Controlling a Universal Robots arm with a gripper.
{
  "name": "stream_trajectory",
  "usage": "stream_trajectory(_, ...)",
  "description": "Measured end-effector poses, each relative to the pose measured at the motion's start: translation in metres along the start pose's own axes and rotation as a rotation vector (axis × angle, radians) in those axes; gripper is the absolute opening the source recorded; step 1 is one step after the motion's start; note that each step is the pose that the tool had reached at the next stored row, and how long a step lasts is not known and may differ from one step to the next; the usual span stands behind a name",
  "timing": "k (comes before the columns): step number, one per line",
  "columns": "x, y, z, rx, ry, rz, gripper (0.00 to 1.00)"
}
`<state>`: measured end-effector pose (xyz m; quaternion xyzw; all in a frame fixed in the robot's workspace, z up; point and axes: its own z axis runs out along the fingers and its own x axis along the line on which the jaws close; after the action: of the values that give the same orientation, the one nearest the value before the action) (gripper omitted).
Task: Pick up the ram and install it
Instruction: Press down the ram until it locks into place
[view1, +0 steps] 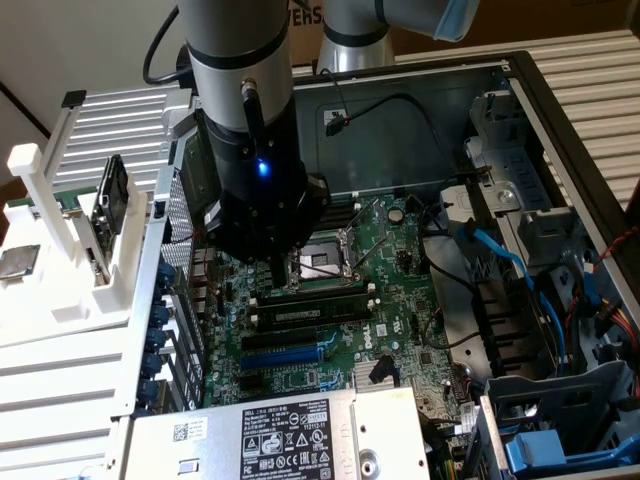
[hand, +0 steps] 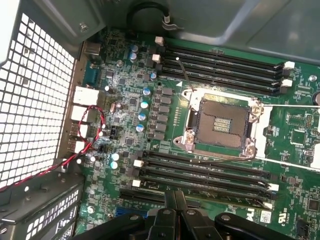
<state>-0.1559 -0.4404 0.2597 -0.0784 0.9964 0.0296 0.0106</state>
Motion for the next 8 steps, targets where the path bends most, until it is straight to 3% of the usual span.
stream_trajectory(8,-0.0001,-0.0027,0.0113,-0.0002,0.0001,0.0,0.1)
